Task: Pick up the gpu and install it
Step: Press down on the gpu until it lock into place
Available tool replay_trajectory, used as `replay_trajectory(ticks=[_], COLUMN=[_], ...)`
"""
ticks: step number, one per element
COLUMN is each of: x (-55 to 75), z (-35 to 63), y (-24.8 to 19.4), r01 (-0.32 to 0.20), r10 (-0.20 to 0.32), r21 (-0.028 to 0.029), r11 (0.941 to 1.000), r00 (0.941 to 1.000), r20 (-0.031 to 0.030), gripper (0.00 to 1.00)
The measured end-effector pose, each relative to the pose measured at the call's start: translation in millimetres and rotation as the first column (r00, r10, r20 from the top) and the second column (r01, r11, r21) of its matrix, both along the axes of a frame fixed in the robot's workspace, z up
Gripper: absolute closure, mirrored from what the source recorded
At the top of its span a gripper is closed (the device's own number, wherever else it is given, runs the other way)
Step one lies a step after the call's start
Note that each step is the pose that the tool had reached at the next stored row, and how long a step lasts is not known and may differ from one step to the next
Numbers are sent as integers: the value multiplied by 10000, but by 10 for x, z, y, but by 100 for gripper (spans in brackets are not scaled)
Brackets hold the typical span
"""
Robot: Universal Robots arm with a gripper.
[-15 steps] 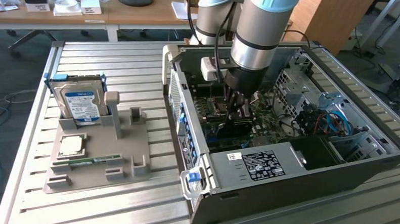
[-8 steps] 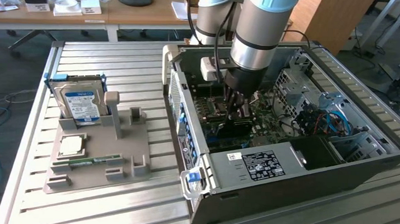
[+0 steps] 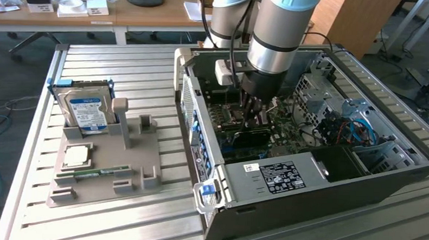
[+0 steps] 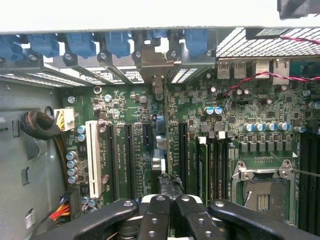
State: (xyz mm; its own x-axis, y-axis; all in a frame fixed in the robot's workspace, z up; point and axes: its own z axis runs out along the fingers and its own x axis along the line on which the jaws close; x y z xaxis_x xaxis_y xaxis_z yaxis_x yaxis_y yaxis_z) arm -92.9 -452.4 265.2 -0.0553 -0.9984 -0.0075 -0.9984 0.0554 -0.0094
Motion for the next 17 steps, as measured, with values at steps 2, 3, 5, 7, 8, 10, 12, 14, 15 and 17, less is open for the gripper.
replay_trajectory(ticks=[2,3,5,7,8,10,12,14,15,17], x=[0,0,1,1,1,1,1,1,1,1], z=[41,65,108,153,176,229,281,344,373,432], y=[0,0,0,0,0,0,0,0,0,0], r01=[0,-1,-2,-1,-1,2,8,14,17,25], r10=[0,1,2,1,1,-2,-8,-14,-17,-25], r21=[-1,-4,-6,-6,-6,-7,-7,-8,-8,-8], r11=[10000,10000,10000,10000,10000,10000,10000,10000,10000,10000], r00=[10000,10000,10000,10000,10000,10000,10000,10000,10000,10000], r20=[1,0,-1,0,-1,0,0,0,0,-1], gripper=[89,89,89,89,89,89,89,89,89,89])
